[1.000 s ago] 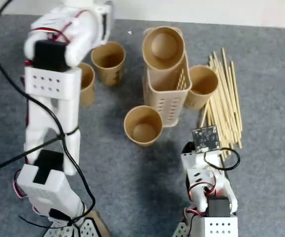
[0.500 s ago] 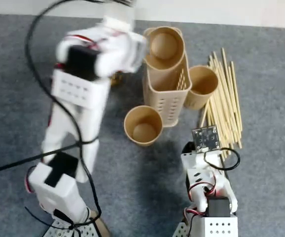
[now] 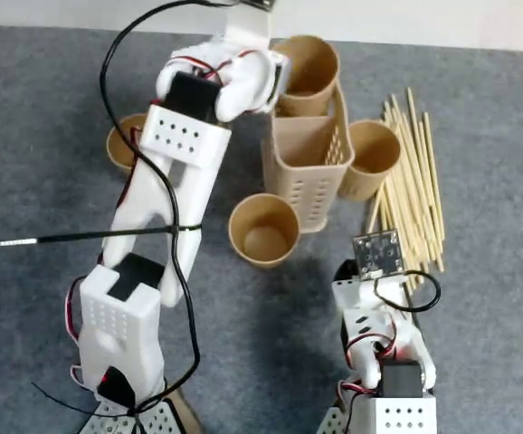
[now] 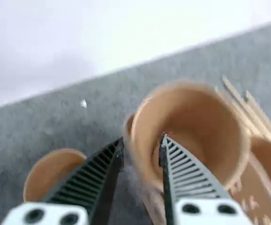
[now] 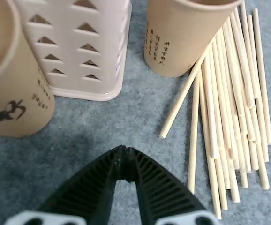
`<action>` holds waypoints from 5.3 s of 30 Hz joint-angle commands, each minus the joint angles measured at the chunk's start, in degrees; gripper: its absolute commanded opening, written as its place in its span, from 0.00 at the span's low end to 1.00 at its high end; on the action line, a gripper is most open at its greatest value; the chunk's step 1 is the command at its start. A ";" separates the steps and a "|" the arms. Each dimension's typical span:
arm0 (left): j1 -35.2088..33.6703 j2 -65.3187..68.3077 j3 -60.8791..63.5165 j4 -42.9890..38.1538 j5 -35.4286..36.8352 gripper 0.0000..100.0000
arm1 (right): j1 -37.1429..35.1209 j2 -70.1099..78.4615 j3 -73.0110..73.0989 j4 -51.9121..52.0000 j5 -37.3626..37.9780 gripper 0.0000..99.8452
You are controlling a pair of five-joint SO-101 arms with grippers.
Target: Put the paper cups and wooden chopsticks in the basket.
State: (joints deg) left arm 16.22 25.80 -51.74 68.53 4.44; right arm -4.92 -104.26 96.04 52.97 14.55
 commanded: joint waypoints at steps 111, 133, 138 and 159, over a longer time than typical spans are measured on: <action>-1.71 5.58 -19.21 10.99 -3.96 0.16 | -0.48 -0.75 4.97 -1.19 0.79 0.01; -6.37 -11.65 -13.93 34.64 -3.87 0.16 | -0.48 -0.75 4.97 -1.98 0.79 0.01; -2.95 -28.18 22.02 34.37 -10.55 0.16 | -0.48 -0.75 4.97 -1.98 0.79 0.01; 1.63 -34.86 62.55 9.41 -15.03 0.23 | -0.48 -0.75 4.97 -1.89 0.79 0.01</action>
State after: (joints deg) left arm 17.36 -6.73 8.75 81.80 -10.24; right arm -4.92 -104.26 96.04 52.09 14.55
